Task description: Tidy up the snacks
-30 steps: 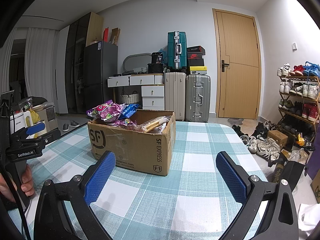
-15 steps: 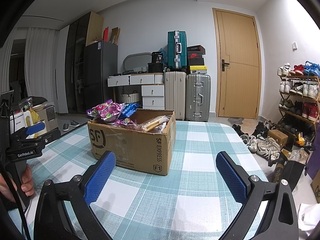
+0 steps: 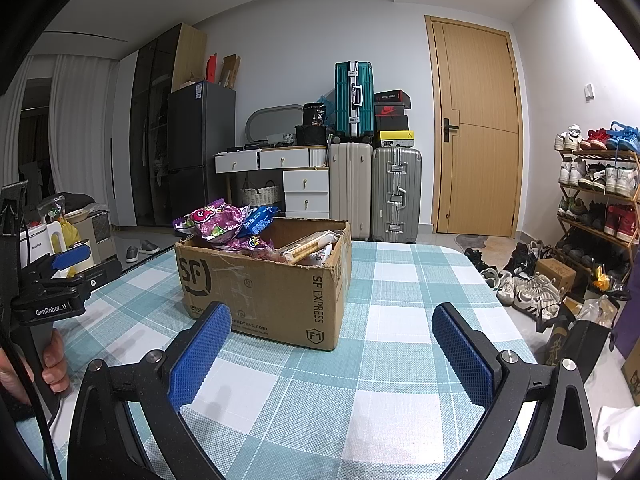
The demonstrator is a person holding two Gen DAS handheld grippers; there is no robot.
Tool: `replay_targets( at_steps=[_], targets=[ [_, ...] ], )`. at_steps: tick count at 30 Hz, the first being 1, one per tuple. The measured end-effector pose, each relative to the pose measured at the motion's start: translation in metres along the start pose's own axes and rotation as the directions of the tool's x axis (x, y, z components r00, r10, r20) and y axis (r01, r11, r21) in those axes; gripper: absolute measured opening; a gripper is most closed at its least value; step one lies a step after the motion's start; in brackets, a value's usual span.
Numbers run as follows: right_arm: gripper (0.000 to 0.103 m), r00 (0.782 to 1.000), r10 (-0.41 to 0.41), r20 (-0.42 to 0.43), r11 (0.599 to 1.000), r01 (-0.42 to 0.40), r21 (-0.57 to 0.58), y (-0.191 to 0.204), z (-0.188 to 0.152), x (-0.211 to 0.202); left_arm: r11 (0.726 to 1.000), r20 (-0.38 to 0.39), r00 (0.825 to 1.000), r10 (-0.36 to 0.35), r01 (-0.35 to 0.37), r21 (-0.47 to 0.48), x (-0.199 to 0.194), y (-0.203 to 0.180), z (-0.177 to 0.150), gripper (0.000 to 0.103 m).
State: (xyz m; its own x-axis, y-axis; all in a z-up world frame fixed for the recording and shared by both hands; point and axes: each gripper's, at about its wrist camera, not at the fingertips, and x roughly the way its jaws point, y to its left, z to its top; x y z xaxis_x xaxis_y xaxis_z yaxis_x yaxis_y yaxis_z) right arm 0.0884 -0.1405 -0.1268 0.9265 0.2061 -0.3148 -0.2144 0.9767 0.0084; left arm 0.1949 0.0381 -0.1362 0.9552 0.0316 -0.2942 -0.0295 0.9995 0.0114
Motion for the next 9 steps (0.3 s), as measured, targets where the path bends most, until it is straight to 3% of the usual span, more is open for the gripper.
replay_targets(
  at_steps=[9],
  targets=[
    [0.102,1.0,0.0,0.0,1.0,0.0,0.0,-0.0001,0.0002,-0.0001,1.0,-0.001,1.0,-0.001,0.001,-0.001,0.0003,-0.0002,-0.0001,0.102]
  ],
)
